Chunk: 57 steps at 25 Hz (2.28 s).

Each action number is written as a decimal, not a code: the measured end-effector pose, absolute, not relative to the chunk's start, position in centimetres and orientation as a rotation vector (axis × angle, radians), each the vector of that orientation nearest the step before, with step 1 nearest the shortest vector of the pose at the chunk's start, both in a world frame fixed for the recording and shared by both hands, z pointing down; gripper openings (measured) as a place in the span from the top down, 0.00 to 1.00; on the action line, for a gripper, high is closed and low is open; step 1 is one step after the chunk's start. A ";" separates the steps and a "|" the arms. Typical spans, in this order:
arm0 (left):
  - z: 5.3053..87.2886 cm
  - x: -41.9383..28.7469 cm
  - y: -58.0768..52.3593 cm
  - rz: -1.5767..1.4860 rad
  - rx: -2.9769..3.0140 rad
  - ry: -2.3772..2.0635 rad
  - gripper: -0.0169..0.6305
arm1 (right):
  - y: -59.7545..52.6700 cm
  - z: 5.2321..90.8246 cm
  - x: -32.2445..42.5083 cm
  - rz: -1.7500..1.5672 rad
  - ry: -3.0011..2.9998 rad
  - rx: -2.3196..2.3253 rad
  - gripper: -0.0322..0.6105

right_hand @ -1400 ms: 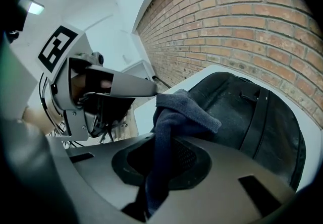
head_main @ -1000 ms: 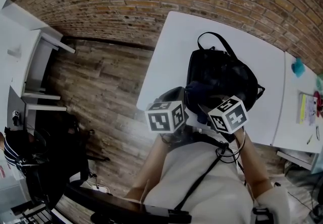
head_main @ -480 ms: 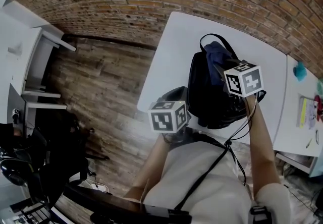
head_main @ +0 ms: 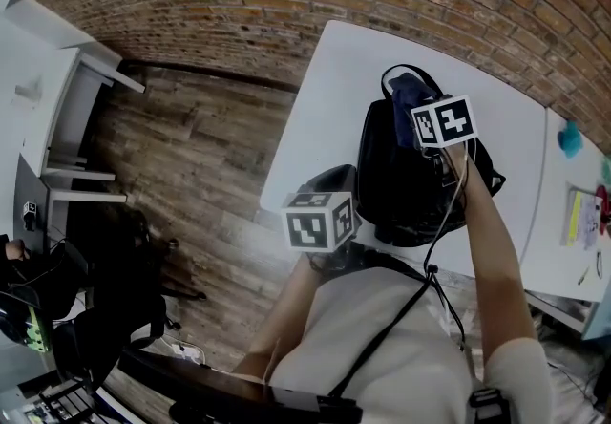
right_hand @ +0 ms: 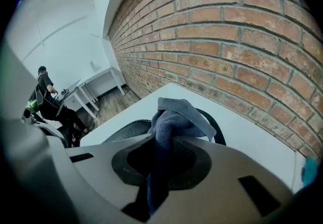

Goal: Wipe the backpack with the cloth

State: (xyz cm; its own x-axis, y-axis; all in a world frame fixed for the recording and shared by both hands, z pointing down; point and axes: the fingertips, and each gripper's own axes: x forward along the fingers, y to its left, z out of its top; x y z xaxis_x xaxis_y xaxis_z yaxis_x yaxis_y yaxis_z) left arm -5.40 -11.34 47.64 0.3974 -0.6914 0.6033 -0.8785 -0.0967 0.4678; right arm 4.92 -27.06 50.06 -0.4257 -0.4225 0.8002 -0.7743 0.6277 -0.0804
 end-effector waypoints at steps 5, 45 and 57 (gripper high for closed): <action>47.6 -5.3 -11.5 0.296 1.847 -1.351 0.97 | -27.0 51.0 5.0 0.589 -2.040 0.926 0.88; 47.5 -3.3 -9.0 0.312 1.899 -1.289 0.97 | -13.5 50.4 3.0 0.470 -2.062 0.698 0.88; 47.4 -2.7 -9.0 0.318 1.914 -1.265 0.97 | -10.2 51.2 2.9 0.477 -2.037 0.645 0.88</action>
